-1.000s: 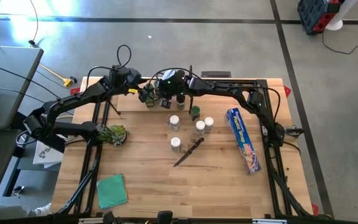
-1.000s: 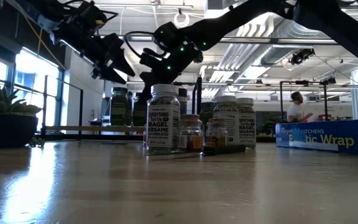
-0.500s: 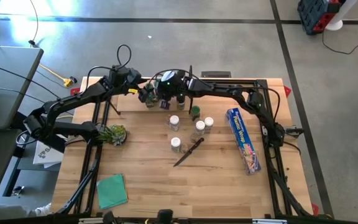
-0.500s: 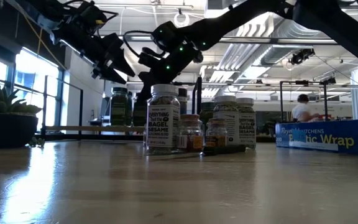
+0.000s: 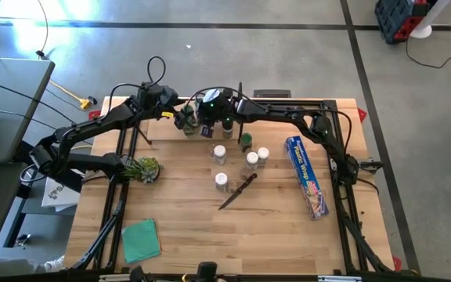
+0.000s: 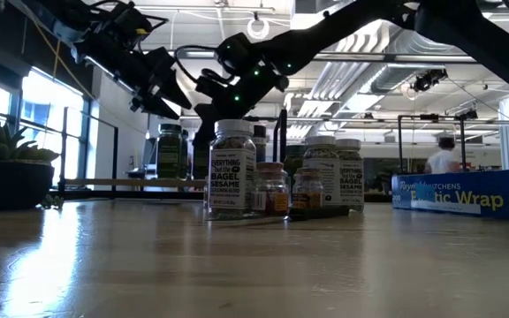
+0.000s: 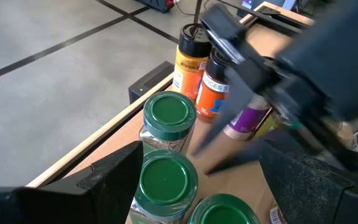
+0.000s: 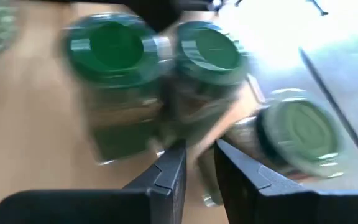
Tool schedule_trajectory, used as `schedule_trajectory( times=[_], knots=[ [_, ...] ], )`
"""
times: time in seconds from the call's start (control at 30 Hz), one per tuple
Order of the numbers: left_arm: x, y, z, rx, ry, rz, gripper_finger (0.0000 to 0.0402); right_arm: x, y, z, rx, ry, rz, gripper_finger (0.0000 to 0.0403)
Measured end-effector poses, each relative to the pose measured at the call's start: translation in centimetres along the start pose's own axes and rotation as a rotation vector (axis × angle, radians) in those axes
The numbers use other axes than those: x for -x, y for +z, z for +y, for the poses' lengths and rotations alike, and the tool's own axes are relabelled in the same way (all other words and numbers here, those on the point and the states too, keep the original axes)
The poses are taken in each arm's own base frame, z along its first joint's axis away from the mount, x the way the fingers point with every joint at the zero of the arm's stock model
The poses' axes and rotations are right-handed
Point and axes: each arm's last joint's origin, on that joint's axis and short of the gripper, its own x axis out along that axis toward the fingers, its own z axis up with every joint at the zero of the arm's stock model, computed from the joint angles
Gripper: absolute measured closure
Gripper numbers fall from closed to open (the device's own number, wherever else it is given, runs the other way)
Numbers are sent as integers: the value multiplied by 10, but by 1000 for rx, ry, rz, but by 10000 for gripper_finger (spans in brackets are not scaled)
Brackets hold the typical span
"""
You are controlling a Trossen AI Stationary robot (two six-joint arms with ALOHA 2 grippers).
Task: Shelf spices
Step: Adjust the black and green lid seasoning bottles on the shelf
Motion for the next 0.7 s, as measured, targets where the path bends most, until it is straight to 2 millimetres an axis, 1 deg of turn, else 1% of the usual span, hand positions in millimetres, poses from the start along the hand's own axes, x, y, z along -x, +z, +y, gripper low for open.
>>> schedule_trajectory(
  times=[0.13, 0.4, 0.53, 0.7],
  knots=[
    [0, 0, 0, 0, 0, 0, 88, -1, -1, -4, -14, -8, 1, 327],
    [0, 0, 0, -1, 0, 0, 88, -1, 3, -1, -12, -25, -28, 327],
    [0, 0, 0, -1, 0, 0, 88, -1, 2, -8, -31, -50, -34, 327],
    [0, -1, 0, 0, 0, 6, 88, -1, 2, -10, -39, -58, -38, 327]
  ],
)
